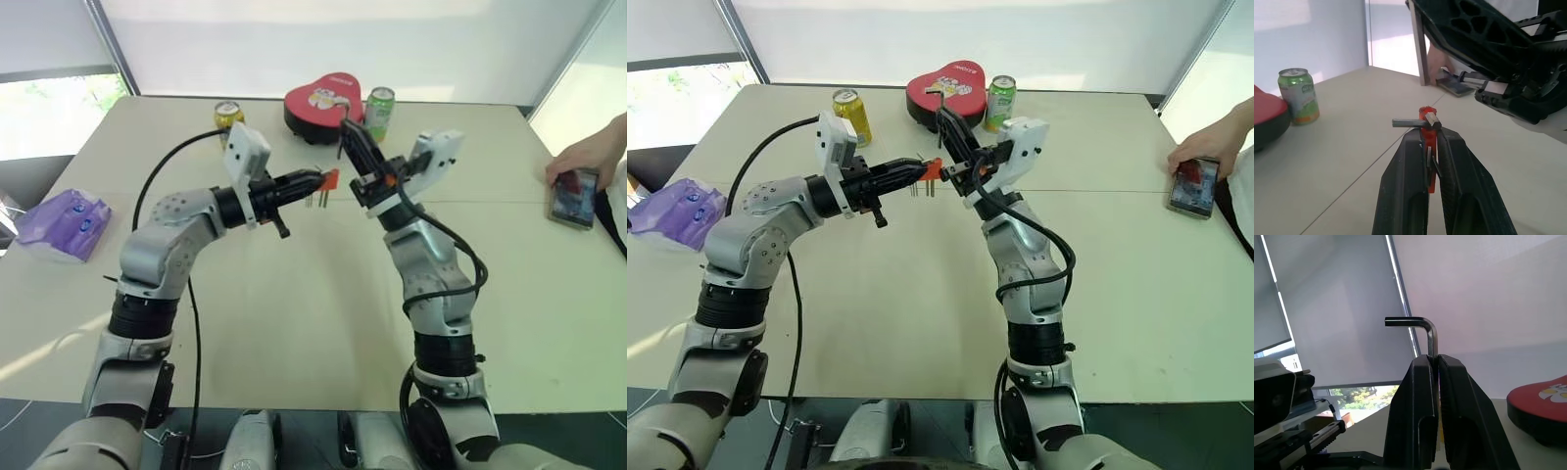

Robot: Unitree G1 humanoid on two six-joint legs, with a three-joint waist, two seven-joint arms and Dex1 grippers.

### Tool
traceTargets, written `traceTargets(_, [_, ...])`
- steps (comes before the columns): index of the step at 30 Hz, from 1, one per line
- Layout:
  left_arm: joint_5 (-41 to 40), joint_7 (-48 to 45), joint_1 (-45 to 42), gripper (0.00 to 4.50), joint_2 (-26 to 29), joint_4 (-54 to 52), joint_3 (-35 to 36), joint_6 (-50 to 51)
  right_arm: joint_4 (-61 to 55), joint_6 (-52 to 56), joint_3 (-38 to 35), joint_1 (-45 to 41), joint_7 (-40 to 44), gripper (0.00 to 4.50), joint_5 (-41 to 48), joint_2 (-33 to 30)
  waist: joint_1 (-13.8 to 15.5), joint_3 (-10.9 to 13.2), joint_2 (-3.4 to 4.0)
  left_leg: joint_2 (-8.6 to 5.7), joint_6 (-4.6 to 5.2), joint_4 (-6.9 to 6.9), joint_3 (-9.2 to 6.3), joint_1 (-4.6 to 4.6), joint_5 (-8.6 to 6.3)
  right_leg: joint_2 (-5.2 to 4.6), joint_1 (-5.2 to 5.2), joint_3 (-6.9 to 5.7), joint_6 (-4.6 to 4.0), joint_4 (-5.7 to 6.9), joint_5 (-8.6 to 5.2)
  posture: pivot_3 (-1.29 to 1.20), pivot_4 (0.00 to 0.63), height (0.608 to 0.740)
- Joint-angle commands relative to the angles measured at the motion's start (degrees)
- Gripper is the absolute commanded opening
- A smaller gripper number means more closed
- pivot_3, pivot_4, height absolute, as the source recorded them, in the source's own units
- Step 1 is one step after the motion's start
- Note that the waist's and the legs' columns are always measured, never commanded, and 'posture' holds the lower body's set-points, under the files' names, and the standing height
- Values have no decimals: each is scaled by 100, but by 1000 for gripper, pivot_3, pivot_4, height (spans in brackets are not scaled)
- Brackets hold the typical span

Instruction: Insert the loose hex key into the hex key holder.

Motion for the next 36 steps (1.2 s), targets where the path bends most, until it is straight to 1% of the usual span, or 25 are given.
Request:
traceTargets(1, [23, 19, -144, 0, 11, -80, 127, -145, -326, -15, 75, -11, -12, 22, 108, -50, -1, 0, 0, 0, 0, 0, 0, 0, 0, 0, 0, 0, 0, 0, 0, 0, 150, 740])
traceTargets(17, [15, 7, -132, 0, -15, -71, 180, -187, -93, -167, 212, -24, -58, 22, -21, -161, 1, 0, 0, 0, 0, 0, 0, 0, 0, 0, 0, 0, 0, 0, 0, 0, 150, 740])
traceTargets(36, [-102, 51, -107, 0, -31, -183, 235, -80, 250, -476, 272, 48, -6, 22, -190, -145, 0, 0, 0, 0, 0, 0, 0, 0, 0, 0, 0, 0, 0, -1, 0, 0, 150, 740])
